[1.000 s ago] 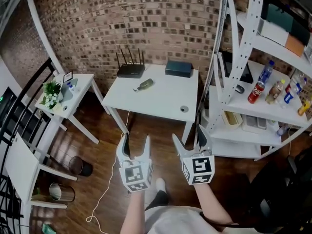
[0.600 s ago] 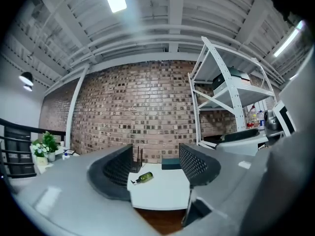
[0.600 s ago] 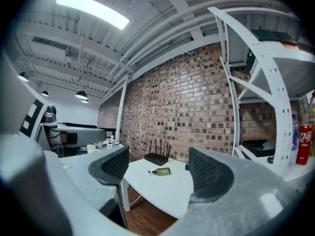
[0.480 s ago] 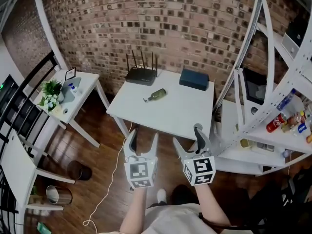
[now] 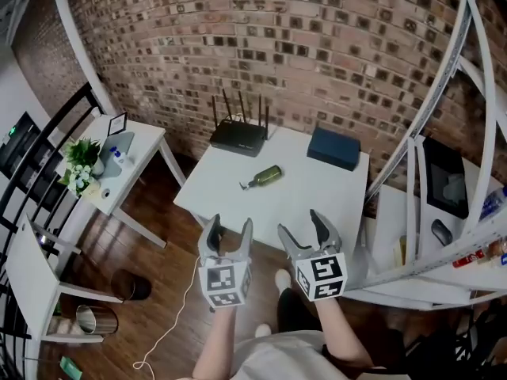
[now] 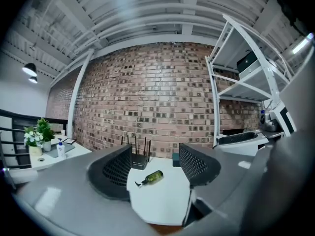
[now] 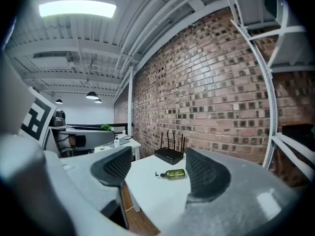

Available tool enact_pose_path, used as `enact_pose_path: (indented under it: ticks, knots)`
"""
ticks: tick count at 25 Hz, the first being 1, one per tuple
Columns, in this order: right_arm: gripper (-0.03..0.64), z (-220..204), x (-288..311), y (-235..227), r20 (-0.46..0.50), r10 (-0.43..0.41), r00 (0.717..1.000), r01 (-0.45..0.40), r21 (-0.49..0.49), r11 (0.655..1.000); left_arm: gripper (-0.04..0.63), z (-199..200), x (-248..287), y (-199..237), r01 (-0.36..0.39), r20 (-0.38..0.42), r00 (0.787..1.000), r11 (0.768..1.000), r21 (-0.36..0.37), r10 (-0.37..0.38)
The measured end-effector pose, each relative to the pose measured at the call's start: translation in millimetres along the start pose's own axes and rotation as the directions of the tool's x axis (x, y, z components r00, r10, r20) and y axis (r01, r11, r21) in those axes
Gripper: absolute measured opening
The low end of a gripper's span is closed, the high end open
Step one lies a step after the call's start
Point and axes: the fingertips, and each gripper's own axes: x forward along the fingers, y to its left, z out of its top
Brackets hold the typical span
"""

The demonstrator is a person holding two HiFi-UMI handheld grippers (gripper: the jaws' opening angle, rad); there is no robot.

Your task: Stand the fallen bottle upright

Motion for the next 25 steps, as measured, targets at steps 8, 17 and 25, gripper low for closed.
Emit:
enact_pose_path:
  ticks: [8, 17, 25]
  knots:
    - [0.330, 38.0, 128.8, -77.3, -0.003, 0.030, 1.000, -0.030, -0.106, 0.994, 0.308, 30.6, 133.0, 24.0, -0.015, 0.057, 0.998, 1.000, 0.024, 0.014]
    - [0.330, 9.5, 222.7, -82.7, -0.209, 0.299, 0.931, -0.333, -0.154, 0.930, 0.308, 13.8, 204.8, 49.2, -0.009, -0.023, 1.000, 0.999, 0.045, 0.010]
    - [0.328, -79.4, 262.0, -21.9, -0.529, 0.335, 0.779, -0.574, -0.388, 0.721, 0.279, -73.7, 232.3, 103.0, -0.025, -0.176, 0.984, 0.998, -0.058, 0.014]
